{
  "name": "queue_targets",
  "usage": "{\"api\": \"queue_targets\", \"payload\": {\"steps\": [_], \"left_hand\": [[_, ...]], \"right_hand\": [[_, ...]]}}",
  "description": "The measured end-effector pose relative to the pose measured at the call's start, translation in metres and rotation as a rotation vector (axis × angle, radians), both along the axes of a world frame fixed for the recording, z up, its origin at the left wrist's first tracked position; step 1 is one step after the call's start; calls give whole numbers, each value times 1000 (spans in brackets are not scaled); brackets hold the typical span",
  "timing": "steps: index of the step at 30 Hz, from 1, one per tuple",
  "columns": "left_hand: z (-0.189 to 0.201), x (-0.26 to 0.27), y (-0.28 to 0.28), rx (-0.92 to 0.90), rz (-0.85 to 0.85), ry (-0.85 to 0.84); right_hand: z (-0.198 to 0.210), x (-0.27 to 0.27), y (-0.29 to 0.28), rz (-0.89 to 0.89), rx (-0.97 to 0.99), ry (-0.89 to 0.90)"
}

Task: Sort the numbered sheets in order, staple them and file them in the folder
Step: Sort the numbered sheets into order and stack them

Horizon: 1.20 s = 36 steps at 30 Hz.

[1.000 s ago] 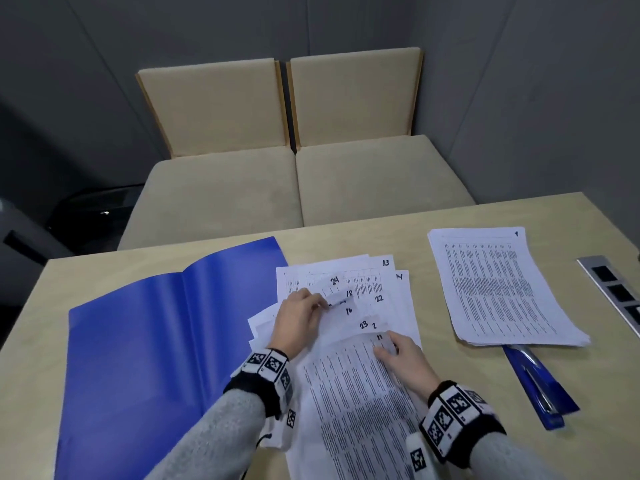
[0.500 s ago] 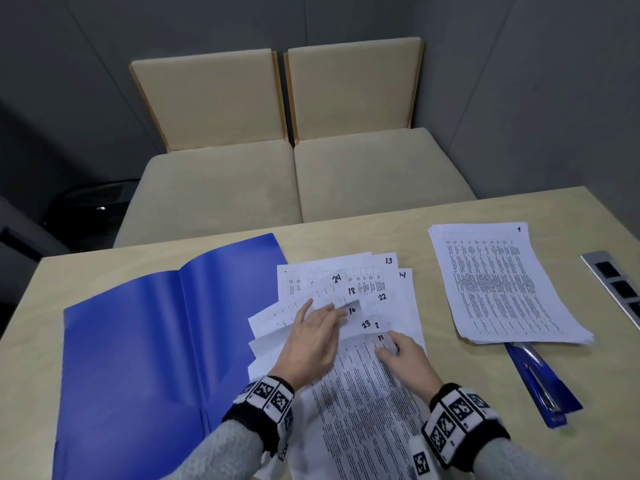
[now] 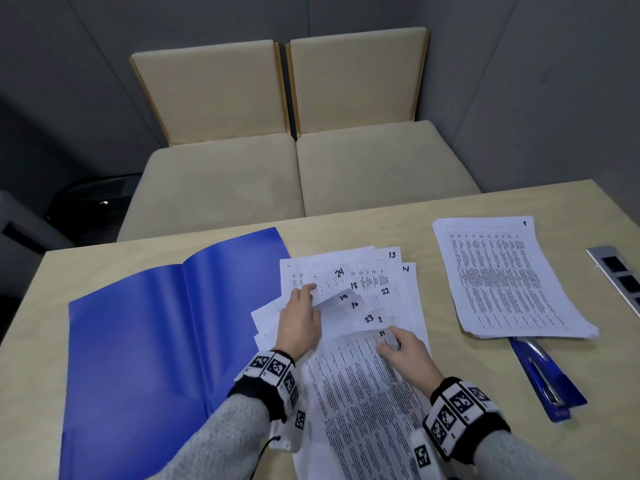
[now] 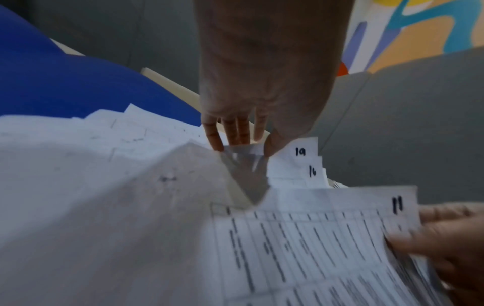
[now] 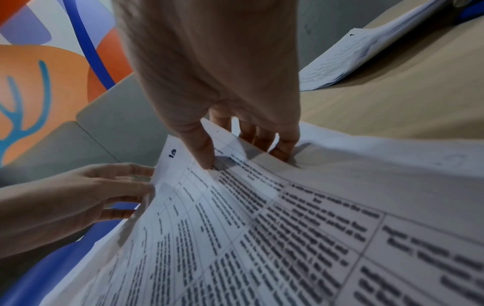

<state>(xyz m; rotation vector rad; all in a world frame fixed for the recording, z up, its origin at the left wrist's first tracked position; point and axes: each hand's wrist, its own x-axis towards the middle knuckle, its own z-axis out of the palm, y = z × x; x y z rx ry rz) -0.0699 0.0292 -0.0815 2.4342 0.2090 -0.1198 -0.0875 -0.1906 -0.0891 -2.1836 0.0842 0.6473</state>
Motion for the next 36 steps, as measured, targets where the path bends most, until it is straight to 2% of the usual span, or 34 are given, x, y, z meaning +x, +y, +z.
{"api": "queue_targets", "payload": {"steps": [6,11,17,21,26,32,36], "left_hand": [[1,11,6,-36,-1,80],[4,11,7,-73,-74,138],[8,3,7,-31,-133,63],[5,-1,8,41,-245,34],[2,-5,9,110,-300,22],[0,-10,6,123,-263,39],[-1,-14,4,136,-299,50]], "right_hand": [[10,1,6,134,-133,-213],[19,14,14,236,-242,-207],[20,3,7,135,-76,-277],[22,-17,-5,93,22,-315],[22,-34,-7,91,52,-368],[14,-52,-7,71,35,-398],[14,-56,-10,98,38,-330]]}}
